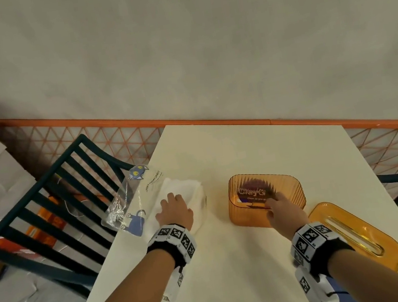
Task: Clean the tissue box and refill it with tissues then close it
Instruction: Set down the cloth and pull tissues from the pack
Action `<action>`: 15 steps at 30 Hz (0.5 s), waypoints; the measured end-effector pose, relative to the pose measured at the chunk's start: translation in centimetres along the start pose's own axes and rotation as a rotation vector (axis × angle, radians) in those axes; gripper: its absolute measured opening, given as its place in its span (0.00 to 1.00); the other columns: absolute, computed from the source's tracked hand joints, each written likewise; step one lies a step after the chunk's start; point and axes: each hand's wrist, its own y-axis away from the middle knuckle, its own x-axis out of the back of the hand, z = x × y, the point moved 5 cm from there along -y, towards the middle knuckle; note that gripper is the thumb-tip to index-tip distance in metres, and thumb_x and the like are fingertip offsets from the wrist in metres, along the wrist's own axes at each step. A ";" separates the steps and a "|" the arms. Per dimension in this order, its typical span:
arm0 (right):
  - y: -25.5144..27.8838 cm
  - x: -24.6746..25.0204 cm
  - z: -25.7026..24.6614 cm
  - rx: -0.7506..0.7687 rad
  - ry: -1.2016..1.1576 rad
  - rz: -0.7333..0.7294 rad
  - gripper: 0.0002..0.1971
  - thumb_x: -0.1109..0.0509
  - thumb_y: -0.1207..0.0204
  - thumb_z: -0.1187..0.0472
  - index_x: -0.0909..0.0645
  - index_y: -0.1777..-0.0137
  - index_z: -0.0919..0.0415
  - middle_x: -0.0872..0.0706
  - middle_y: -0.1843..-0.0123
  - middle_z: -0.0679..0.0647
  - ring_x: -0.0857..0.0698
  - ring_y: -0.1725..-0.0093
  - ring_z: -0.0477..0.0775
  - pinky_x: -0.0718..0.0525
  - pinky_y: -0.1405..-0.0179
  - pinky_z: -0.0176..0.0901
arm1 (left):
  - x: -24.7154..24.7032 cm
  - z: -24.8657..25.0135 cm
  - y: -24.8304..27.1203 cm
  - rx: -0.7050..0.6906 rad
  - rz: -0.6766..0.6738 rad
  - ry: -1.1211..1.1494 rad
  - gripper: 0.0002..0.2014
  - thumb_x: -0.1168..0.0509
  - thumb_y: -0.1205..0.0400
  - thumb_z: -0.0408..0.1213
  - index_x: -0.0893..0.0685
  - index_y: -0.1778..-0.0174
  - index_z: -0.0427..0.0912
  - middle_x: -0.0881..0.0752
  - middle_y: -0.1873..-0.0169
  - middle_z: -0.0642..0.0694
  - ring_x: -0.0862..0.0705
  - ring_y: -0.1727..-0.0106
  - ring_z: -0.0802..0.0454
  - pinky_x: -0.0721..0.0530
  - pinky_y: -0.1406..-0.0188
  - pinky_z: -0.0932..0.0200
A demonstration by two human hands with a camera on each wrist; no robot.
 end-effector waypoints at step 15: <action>-0.7 -0.5 0.0 0.029 -0.033 0.026 0.13 0.40 0.20 0.56 0.20 0.41 0.57 0.22 0.41 0.53 0.17 0.49 0.52 0.14 0.53 0.39 | -0.6 1.2 0.1 -0.037 0.009 -0.184 0.19 0.38 0.20 0.31 0.31 0.33 0.37 0.28 0.34 0.39 0.25 0.35 0.42 0.19 0.41 0.52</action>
